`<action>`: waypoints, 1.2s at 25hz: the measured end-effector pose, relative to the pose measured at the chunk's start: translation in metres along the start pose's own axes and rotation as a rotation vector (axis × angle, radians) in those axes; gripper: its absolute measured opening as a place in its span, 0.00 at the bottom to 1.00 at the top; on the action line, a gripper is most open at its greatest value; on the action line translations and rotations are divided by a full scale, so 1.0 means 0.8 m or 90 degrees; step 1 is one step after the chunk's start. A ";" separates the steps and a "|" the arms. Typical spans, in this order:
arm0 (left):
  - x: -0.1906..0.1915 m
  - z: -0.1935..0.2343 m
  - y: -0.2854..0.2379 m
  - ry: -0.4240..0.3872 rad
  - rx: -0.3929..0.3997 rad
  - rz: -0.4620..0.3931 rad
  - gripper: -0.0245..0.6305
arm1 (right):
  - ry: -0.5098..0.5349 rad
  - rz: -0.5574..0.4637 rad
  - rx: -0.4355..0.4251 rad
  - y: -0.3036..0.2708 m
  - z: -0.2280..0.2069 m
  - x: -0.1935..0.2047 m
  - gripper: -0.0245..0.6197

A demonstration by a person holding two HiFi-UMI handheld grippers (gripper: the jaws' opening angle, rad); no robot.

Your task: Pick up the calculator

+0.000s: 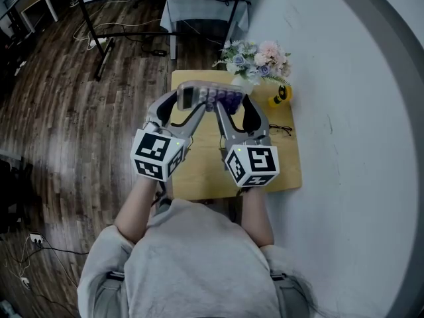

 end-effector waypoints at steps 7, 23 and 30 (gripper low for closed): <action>-0.018 0.000 0.005 -0.021 0.005 -0.020 0.44 | 0.025 -0.026 0.008 -0.001 0.004 -0.021 0.44; -0.050 -0.009 0.016 -0.064 0.016 -0.057 0.44 | 0.048 -0.078 0.014 0.002 0.007 -0.051 0.44; -0.054 -0.008 0.023 -0.064 0.015 -0.062 0.44 | 0.050 -0.083 0.010 0.003 0.013 -0.055 0.43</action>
Point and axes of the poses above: the fingertips, and each gripper's own axes: y backward along the fingers, z to its left, x out of its underside, the point moved 5 cm from there along y, backward along the fingers, and after that the axes turned 12 degrees about y, right-handed, at the moved point
